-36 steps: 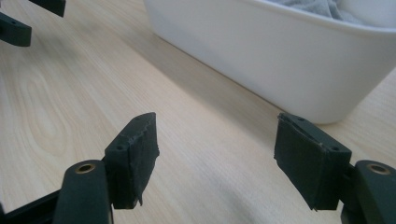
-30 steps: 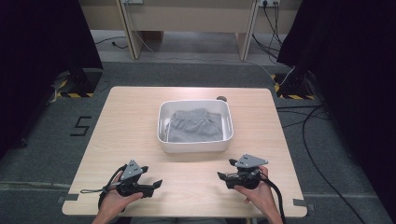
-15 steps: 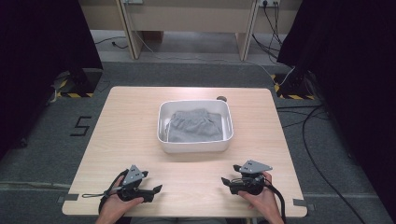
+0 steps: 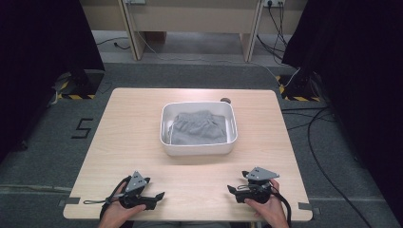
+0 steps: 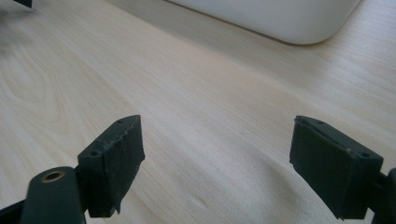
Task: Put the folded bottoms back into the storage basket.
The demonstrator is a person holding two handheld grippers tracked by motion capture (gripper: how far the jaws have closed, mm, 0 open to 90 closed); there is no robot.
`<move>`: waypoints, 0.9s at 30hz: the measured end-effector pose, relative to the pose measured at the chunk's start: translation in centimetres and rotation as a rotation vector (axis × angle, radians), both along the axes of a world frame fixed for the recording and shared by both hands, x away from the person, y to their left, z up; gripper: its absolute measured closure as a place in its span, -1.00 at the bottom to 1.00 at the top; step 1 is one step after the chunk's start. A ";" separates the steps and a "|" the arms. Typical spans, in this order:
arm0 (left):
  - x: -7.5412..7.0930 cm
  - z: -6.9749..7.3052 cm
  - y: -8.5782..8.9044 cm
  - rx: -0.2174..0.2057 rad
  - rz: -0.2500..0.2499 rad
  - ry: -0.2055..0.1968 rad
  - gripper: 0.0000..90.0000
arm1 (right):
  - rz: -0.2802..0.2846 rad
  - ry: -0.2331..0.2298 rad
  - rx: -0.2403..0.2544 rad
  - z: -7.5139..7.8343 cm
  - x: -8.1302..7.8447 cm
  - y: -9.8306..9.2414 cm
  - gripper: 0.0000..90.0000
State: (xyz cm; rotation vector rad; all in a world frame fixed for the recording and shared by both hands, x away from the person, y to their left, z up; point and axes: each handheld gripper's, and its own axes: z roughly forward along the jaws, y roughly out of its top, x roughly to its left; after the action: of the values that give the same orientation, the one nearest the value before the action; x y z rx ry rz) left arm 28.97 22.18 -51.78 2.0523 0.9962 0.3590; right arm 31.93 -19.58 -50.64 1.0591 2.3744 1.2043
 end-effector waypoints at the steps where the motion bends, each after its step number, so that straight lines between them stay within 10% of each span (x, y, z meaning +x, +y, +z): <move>1: 0.0 0.0 0.0 0.000 0.000 0.000 -0.59 | -0.002 -0.001 0.002 0.0 0.0 0.0 -0.59; 27: -1.0 -0.9 0.2 0.040 -0.012 -0.042 -0.69 | -0.013 0.051 -0.056 -0.9 -1.2 -0.4 -0.61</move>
State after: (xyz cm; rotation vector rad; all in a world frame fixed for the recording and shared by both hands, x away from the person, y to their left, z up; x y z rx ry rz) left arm 27.93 22.43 -52.67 2.0774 0.9585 0.4169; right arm 30.76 -19.98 -51.58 1.0985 2.4206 1.1126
